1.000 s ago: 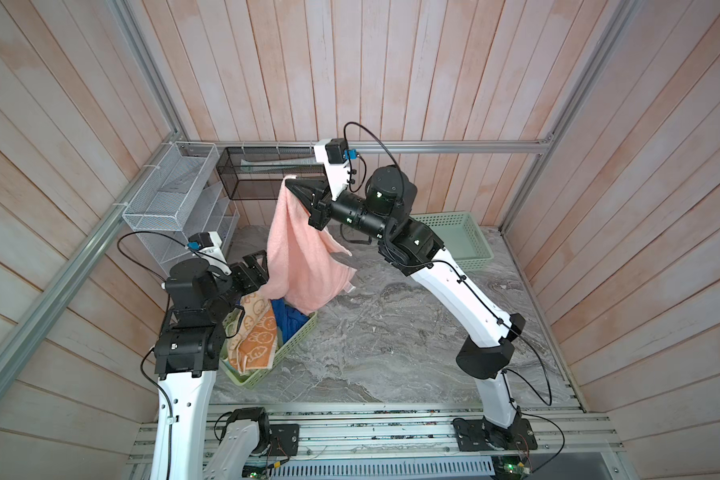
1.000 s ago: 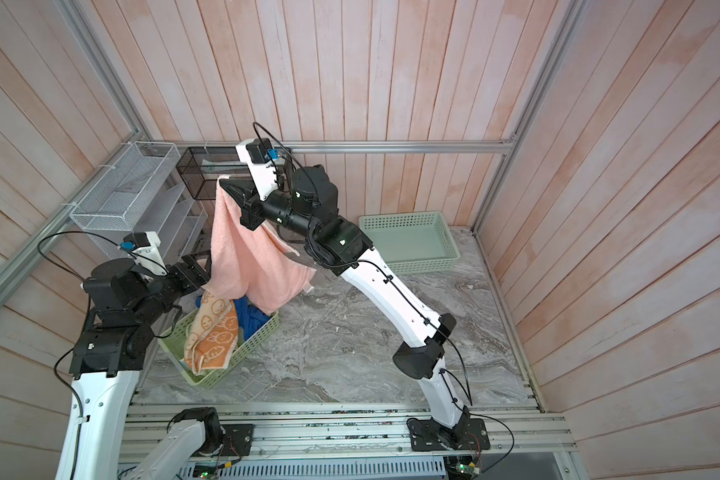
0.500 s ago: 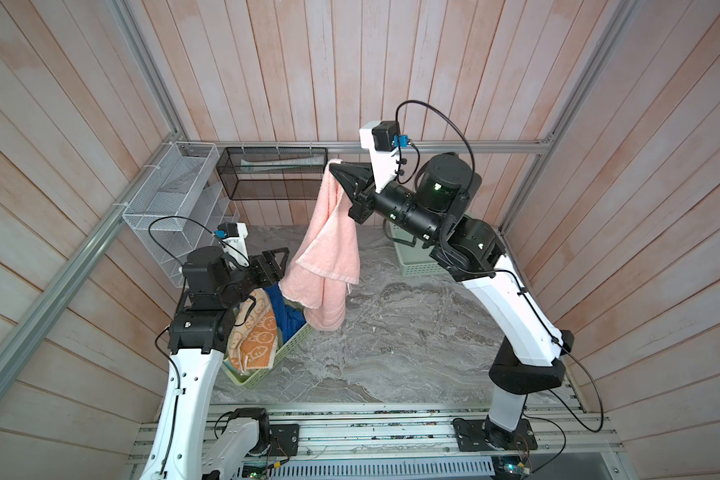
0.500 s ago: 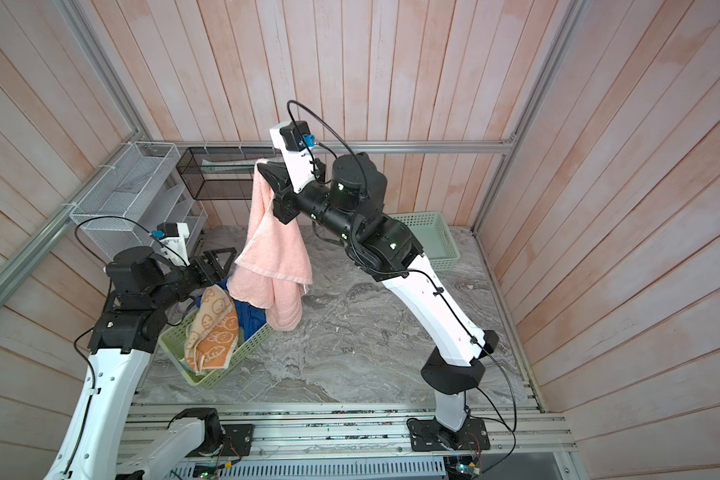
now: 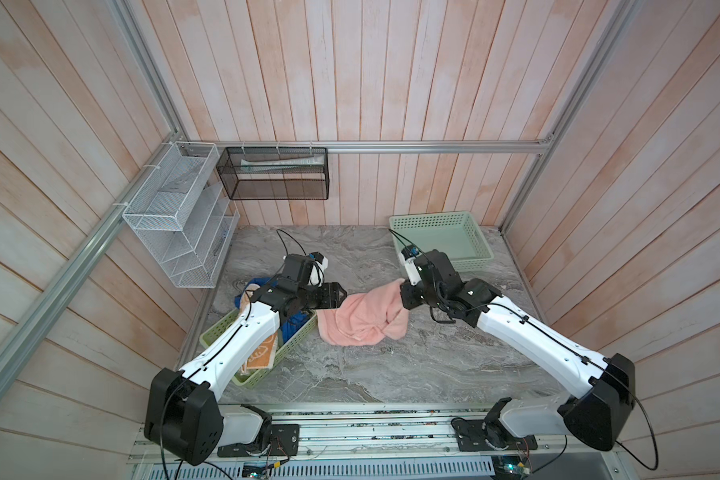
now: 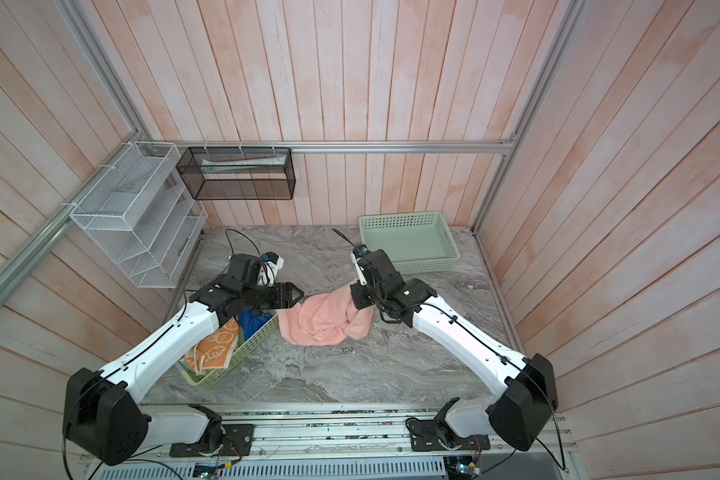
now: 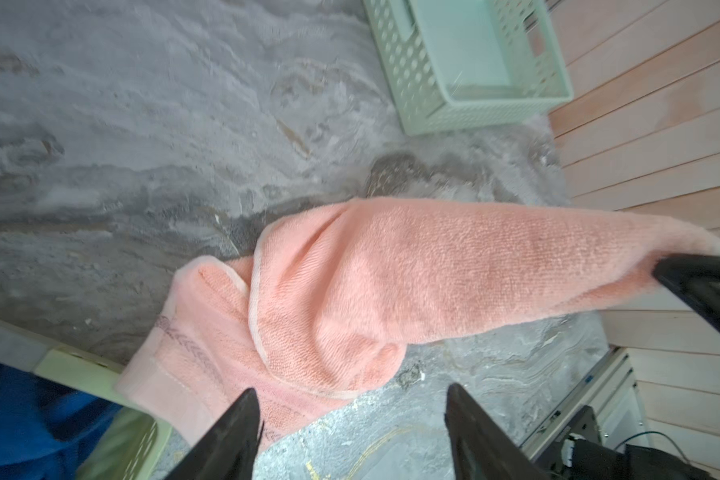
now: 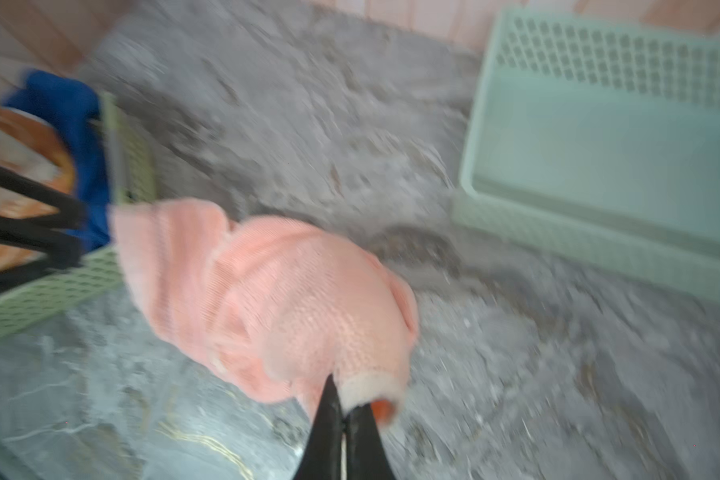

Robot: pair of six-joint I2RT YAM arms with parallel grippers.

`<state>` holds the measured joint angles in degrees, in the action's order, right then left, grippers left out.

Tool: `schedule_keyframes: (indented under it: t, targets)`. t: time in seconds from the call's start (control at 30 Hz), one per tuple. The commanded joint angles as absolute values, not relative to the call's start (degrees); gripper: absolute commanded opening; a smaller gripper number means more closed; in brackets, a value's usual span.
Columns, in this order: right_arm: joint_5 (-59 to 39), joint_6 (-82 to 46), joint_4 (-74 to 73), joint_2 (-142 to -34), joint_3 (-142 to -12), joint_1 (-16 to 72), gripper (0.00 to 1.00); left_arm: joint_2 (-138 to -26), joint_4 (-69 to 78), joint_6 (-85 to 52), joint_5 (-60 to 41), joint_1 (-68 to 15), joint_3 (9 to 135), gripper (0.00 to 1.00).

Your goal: Fold and stack the towels

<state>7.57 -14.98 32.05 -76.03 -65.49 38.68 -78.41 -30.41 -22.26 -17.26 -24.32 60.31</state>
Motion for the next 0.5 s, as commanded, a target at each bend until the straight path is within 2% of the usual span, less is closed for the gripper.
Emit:
schedule_keyframes:
  t: [0.0,0.07,0.13,0.3,0.47]
  targets:
    - [8.18,-22.06,31.9,-68.63,-60.47,34.66,0.05,-81.35,-28.68,-22.72,-13.05,-27.2,59.41,0.72]
    - [7.3,-22.03,32.13,-67.22,-58.46,33.79,0.25,-84.4,-28.76,-23.26,-12.11,-28.63,60.01,0.72]
    - [7.34,-21.96,32.38,-66.91,-57.62,33.76,0.35,-86.6,-28.52,-24.42,-10.38,-29.26,60.3,0.72]
    - [5.43,-21.63,31.38,-69.16,-56.18,33.75,0.39,-91.45,-27.18,-28.23,-9.43,-29.35,60.03,0.69]
    - [-1.88,-23.46,26.35,-71.75,-51.5,34.08,0.44,-95.26,-26.39,-29.82,-10.56,-30.85,59.84,0.7]
